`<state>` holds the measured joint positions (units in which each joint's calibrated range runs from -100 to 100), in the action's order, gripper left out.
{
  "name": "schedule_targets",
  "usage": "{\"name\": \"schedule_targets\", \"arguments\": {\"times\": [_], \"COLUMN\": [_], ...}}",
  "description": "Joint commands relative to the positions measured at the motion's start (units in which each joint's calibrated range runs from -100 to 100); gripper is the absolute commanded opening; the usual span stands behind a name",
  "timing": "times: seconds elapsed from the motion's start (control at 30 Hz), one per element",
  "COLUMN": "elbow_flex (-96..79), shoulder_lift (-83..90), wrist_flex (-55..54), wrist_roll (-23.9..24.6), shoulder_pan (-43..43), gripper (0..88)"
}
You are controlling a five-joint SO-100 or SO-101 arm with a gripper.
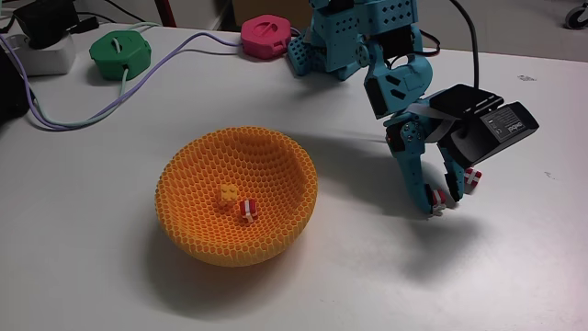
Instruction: Place cube pieces into the yellow basket
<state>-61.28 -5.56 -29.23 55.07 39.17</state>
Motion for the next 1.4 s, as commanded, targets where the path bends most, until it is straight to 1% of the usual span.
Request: {"name": "schedule_targets", "arguments": {"times": [0.0, 0.13, 0.17, 0.3, 0.53, 0.67, 0.8, 0.97, 1.1, 1.13, 1.2, 1.23, 1.27, 1.37], "elbow_flex": [2.11, 2.01, 1.92, 2.11, 5.96, 9.91, 13.47, 12.12, 11.16, 11.16, 11.45, 11.26, 11.16, 10.29], "shoulder_lift": [0.44, 1.39, 2.15, 8.68, 29.80, 37.19, 39.65, 36.90, 31.88, 31.60, 31.51, 31.60, 31.79, 31.88], "wrist_flex": [0.38, 0.56, 0.65, 5.08, 20.71, 27.49, 30.36, 32.62, 34.18, 34.53, 37.92, 38.70, 39.31, 40.96], "wrist_roll": [0.15, -0.78, -1.56, -4.84, -12.80, -16.80, -20.81, -26.13, -29.50, -30.33, -31.36, -32.19, -32.72, -32.48], "shoulder_pan": [-1.24, -2.36, -2.73, -4.69, -11.58, -18.01, -26.21, -38.14, -45.23, -46.25, -47.18, -47.37, -47.37, -46.16], "gripper": [11.5, 0.8, 0.0, 0.0, 0.0, 0.0, 0.0, 0.0, 0.0, 6.0, 26.5, 31.9, 35.5, 41.7]}}
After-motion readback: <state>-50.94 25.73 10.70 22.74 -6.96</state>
